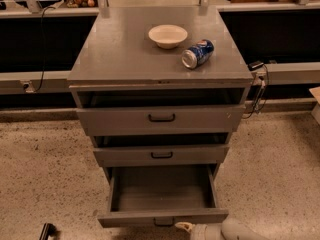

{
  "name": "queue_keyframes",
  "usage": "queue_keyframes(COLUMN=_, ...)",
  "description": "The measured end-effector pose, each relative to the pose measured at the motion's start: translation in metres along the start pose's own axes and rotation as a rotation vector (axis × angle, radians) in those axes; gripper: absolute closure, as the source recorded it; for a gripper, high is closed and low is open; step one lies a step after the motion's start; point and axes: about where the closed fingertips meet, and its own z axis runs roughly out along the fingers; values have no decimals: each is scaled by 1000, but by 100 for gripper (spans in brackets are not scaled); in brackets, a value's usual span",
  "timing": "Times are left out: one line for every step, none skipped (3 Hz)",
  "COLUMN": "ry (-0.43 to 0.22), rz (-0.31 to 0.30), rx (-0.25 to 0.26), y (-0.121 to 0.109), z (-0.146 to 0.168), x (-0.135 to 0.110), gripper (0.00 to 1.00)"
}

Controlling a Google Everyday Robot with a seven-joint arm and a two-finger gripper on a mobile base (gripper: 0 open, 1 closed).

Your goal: Close bottom drawer

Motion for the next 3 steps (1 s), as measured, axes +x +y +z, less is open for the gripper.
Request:
queue_keyframes(ry=16, rz=37, rx=30, y=-5, z=4, x=21, gripper=34)
queue_keyframes(ry=14, rz=37, rx=26, y=-4, z=6, x=20, gripper=52)
queue_keyframes(ry=11, rz=38, rx=23, y=-2, z=8, x=19, gripper=76)
